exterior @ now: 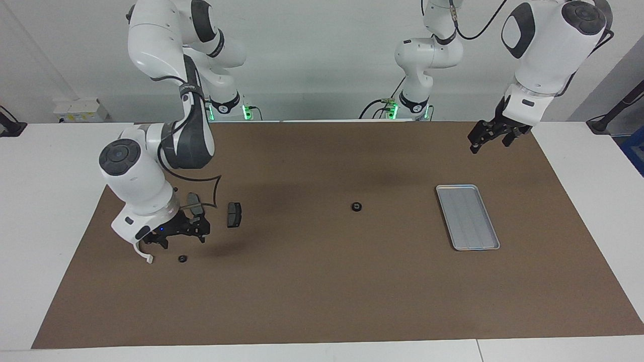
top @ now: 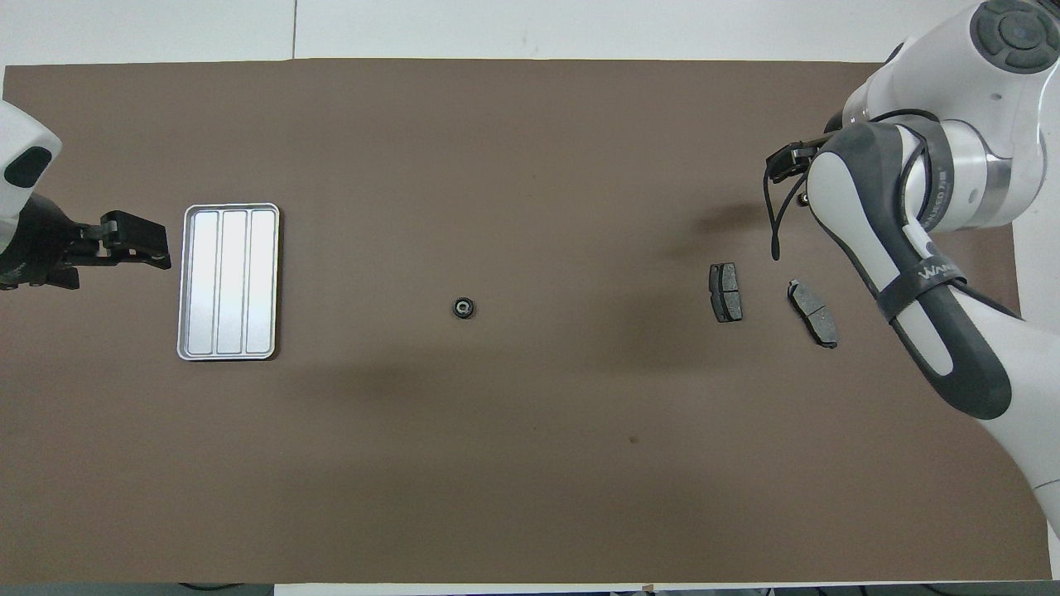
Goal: Pick bearing gear from pile to tray
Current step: 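Open the right gripper and withdraw it toward the other parts, then reach the left gripper to the bearing at center and grasp it, then carry the bearing to the tray while the right gripper grasps the second bearing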
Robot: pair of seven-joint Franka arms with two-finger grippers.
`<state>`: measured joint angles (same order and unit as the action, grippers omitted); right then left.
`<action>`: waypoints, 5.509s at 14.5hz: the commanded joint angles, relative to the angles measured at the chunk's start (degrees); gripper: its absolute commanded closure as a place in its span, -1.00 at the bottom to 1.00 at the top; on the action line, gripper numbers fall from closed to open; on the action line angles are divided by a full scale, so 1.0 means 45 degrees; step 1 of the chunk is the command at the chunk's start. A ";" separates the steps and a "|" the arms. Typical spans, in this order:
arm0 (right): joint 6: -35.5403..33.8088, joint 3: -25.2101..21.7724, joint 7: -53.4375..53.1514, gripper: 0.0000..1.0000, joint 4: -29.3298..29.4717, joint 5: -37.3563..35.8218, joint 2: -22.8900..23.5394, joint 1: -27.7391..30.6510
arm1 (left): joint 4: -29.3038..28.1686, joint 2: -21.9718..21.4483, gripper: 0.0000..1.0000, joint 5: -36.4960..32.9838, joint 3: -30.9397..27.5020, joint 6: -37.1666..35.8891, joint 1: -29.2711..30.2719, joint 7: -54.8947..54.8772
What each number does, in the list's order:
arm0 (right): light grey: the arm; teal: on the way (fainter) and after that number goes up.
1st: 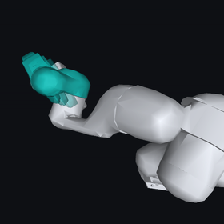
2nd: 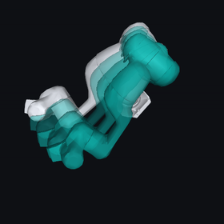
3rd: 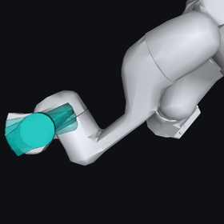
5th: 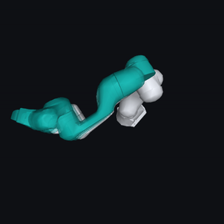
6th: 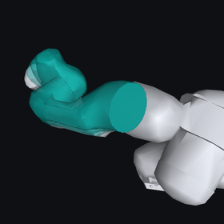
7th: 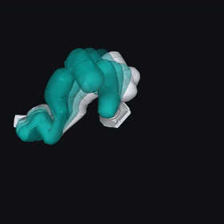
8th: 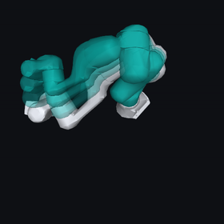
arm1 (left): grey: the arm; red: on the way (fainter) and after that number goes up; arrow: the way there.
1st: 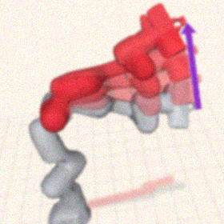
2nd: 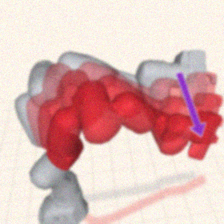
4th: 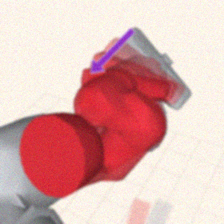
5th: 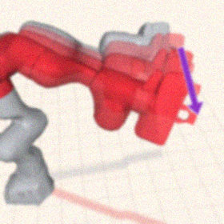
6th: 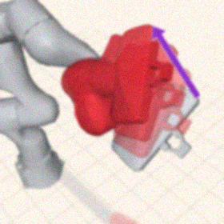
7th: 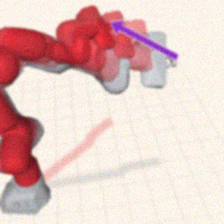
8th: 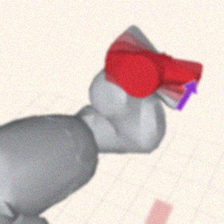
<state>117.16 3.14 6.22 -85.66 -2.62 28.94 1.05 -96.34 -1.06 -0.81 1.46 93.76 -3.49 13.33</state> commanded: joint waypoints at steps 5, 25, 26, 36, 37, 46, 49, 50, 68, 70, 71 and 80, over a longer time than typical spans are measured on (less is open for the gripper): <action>0.2439 0.0163 0.0825 -1.00 -0.1512 -0.0259 0.0520 0.0938 | -0.0328 -0.0349 -1.00 0.0141 0.0026 -0.0016 -0.0238 0.0124; 0.3184 0.0182 0.0786 -0.70 -0.1727 -0.0239 0.1030 0.1114 | -0.2027 0.5178 -1.00 0.0278 0.0026 0.7679 -0.6253 0.8953; 0.3184 0.0182 0.0786 -0.70 -0.1727 -0.0239 0.1030 0.1172 | -0.2223 0.5178 -1.00 0.0278 0.0026 0.7835 -0.6255 0.8953; 0.3223 0.0182 0.0786 -0.44 -0.1863 -0.0239 0.1010 0.1192 | -0.2908 0.5119 -0.45 0.0278 0.0026 0.8266 -0.6274 0.8953; 0.3261 0.0182 0.0786 -0.37 -0.1921 -0.0220 0.1010 0.1192 | -0.2928 0.5100 -0.44 0.0278 0.0026 0.8266 -0.6274 0.8972; 0.3125 0.0182 0.0727 1.00 -0.1922 -0.0219 0.0971 0.1251 | -0.3123 0.5080 0.03 0.0278 0.0046 0.8500 -0.6391 0.9305; 0.3048 0.0182 0.0688 1.00 -0.1844 -0.0219 0.0952 0.1173 | -0.3220 0.5041 0.74 0.0278 0.0026 0.8481 -0.6391 0.9324; 0.2969 0.0182 0.0669 1.00 -0.1825 -0.0219 0.0836 0.1115 | -0.3202 0.5022 0.97 0.0278 0.0026 0.8423 -0.6372 0.9305; -0.5452 0.0494 -1.2953 1.00 0.1672 0.0952 -0.2389 -0.5266 | -0.5250 0.1721 1.00 0.0200 -0.0033 0.6096 0.0871 -0.2469; -0.4672 0.0475 -1.4986 1.00 0.1672 0.0856 -0.1845 -0.6362 | -0.5952 0.1546 1.00 0.0200 -0.0052 0.6991 0.0933 -0.2571; -0.4262 0.0475 -1.5749 1.00 0.1672 0.0816 -0.1455 -0.6734 | -0.6226 0.1564 1.00 0.0200 -0.0052 0.7422 0.0933 -0.2571; -0.0140 0.0456 -1.8374 1.00 0.1516 -0.0532 0.1829 -0.8437 | -0.7049 0.1641 1.00 0.0239 -0.0033 0.8615 0.1129 -0.2356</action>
<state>114.15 5.39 -75.14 -79.54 -3.72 35.31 -36.94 -125.66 7.41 0.67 0.91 129.39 1.20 2.16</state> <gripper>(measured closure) 0.762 0.656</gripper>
